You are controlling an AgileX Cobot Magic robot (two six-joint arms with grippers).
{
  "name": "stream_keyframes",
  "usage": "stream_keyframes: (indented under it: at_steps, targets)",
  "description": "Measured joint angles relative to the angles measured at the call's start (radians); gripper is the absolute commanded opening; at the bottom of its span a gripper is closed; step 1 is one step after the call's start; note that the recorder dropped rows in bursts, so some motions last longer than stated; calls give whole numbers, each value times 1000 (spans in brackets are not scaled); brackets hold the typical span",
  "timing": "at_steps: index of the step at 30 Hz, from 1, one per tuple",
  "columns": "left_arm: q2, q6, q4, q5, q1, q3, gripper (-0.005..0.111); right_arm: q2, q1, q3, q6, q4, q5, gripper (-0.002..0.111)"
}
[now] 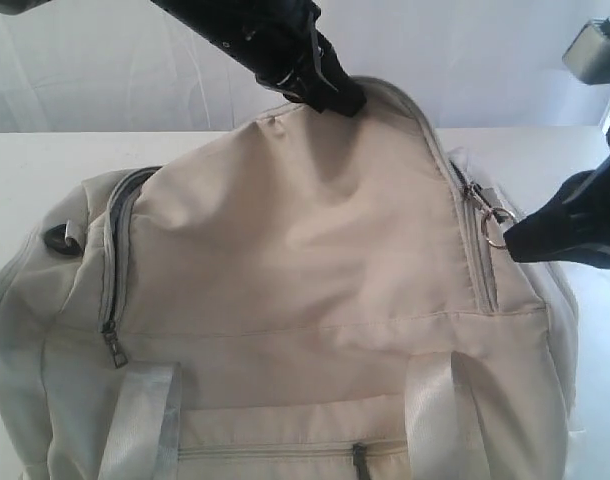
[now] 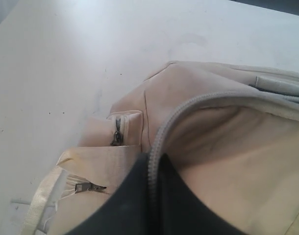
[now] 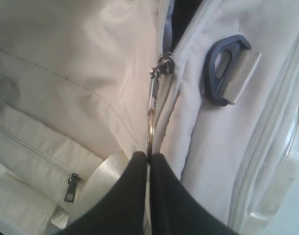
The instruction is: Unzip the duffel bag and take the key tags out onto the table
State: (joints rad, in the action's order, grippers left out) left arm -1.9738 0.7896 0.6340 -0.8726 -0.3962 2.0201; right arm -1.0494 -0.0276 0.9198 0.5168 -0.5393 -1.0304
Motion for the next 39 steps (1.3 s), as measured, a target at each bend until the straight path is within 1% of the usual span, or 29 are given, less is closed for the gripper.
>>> stream_keyframes:
  at_steps: [4,10,15,20,24,26,27,28,31,33,35,37,39]
  targets:
    - [0,-18,-22,-5,0,0,0,2,0,-25,0,0,-9,0]
    - [0,-46,-87,16,12,0,0,47,0,-73,-13,29,-113,0]
    - [0,-48,-92,12,12,0,0,112,0,-105,-27,48,-112,0]
    - [0,-48,-88,-42,12,0,0,144,0,-115,-27,50,-19,0]
    - [0,-42,-63,-160,12,0,0,146,0,-115,-37,41,174,1]
    - [0,-35,-38,-240,12,0,0,125,0,-111,-43,34,262,8]
    - [0,-25,-20,-258,12,0,0,109,0,-102,-46,28,288,13]
    - [0,-17,-1,-258,12,2,0,84,0,-88,-46,19,314,21]
    - [0,7,62,-258,12,2,0,-21,0,-37,-42,-37,361,51]
    - [0,10,91,-258,12,2,0,-107,0,5,-24,-72,370,62]
    - [0,12,108,-258,12,2,0,-192,0,48,-13,-97,375,63]
    - [0,12,115,-258,12,2,0,-267,0,89,-9,-108,375,61]
    - [0,8,120,-258,12,2,0,-317,0,118,-4,-117,375,56]
